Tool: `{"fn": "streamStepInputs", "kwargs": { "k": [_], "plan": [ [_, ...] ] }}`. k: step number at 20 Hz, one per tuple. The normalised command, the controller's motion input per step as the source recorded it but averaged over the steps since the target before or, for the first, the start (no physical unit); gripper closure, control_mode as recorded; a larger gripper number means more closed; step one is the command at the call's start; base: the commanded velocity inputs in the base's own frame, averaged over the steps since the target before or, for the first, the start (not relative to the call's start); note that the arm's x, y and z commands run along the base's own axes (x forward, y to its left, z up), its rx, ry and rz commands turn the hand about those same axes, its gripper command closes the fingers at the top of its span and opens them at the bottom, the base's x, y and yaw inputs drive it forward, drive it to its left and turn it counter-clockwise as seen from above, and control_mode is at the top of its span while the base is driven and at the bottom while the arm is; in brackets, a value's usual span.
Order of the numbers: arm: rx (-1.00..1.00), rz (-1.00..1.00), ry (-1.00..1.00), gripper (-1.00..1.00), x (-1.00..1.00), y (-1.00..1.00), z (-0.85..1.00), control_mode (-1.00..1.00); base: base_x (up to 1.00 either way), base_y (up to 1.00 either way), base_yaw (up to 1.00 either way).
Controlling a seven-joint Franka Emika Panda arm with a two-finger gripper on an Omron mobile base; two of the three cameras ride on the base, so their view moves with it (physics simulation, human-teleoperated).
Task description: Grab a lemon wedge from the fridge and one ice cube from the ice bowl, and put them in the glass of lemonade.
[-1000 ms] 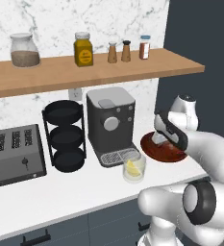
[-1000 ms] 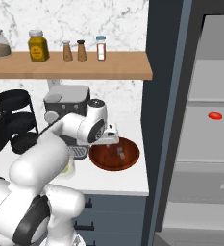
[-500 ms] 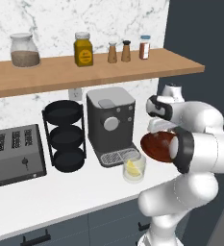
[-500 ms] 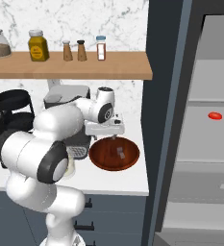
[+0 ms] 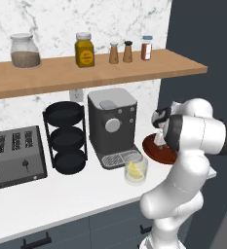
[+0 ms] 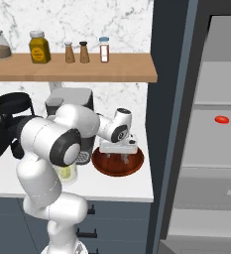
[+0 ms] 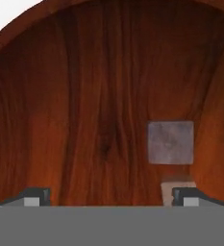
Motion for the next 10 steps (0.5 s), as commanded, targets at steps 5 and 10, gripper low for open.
{"fn": "streamStepInputs", "kwargs": {
  "k": [5, 10],
  "plan": [
    [0.04, 0.0, 0.0, -1.0, 0.06, -0.43, -0.4, -1.0, 0.0, 0.0, 0.0],
    [0.0, 0.12, -0.01, -1.0, 0.09, -0.04, 0.03, -1.0, 0.0, 0.0, 0.0]
  ]
}}
